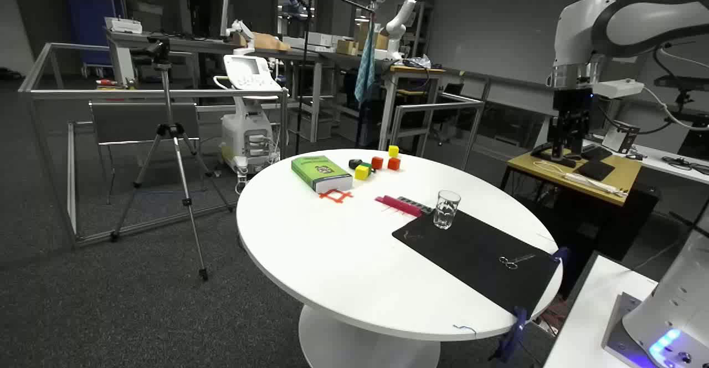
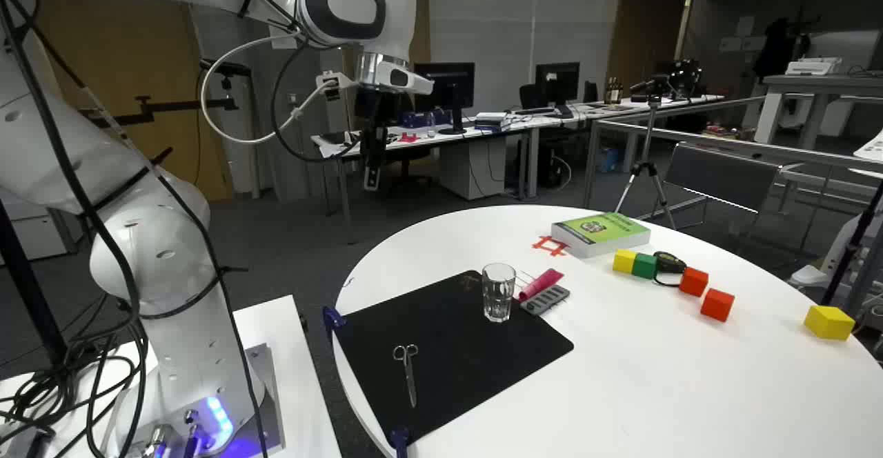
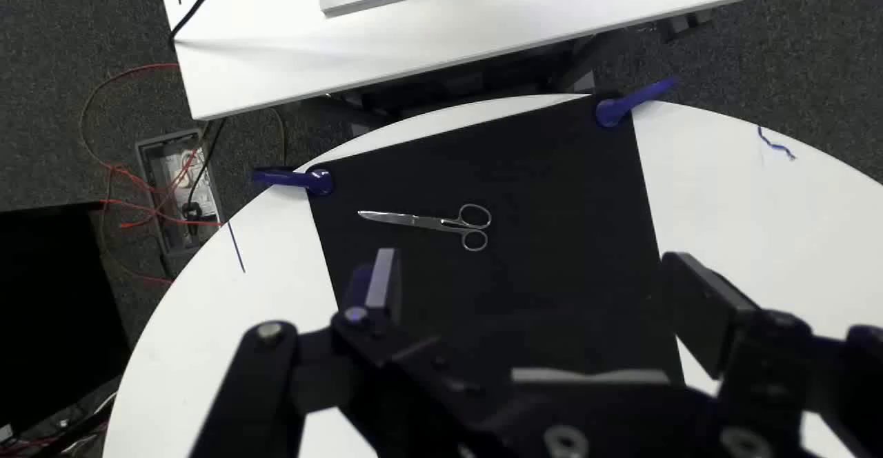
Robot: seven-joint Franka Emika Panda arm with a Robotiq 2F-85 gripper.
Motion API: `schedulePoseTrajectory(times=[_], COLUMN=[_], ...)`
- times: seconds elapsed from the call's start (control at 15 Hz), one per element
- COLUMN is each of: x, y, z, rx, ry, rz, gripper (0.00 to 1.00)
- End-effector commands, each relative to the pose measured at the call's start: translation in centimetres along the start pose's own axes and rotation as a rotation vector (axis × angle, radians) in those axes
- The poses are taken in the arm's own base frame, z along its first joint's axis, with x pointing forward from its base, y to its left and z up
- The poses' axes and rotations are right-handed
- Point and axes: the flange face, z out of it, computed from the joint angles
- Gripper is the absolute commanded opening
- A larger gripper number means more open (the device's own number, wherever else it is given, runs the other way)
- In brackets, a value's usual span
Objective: Lift the black object from the table and put it in the glass cup
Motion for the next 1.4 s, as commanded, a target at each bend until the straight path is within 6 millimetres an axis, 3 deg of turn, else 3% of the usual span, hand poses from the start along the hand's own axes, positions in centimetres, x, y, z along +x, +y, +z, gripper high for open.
schedulePoseTrajectory(times=[0.0,0.67,0.87,1.0,1.33], x=[0.0,0.0,0.4,1.6,6.7], y=[0.0,0.0,0.4,1.5,7.0], z=[0.0,0.0,-1.3,-2.3,-5.6], rx=[0.000,0.000,0.064,0.142,0.331], ry=[0.000,0.000,0.013,-0.008,-0.021], rz=[0.000,0.000,-0.019,-0.002,0.088], gripper=[1.00,1.00,1.00,1.00,1.00])
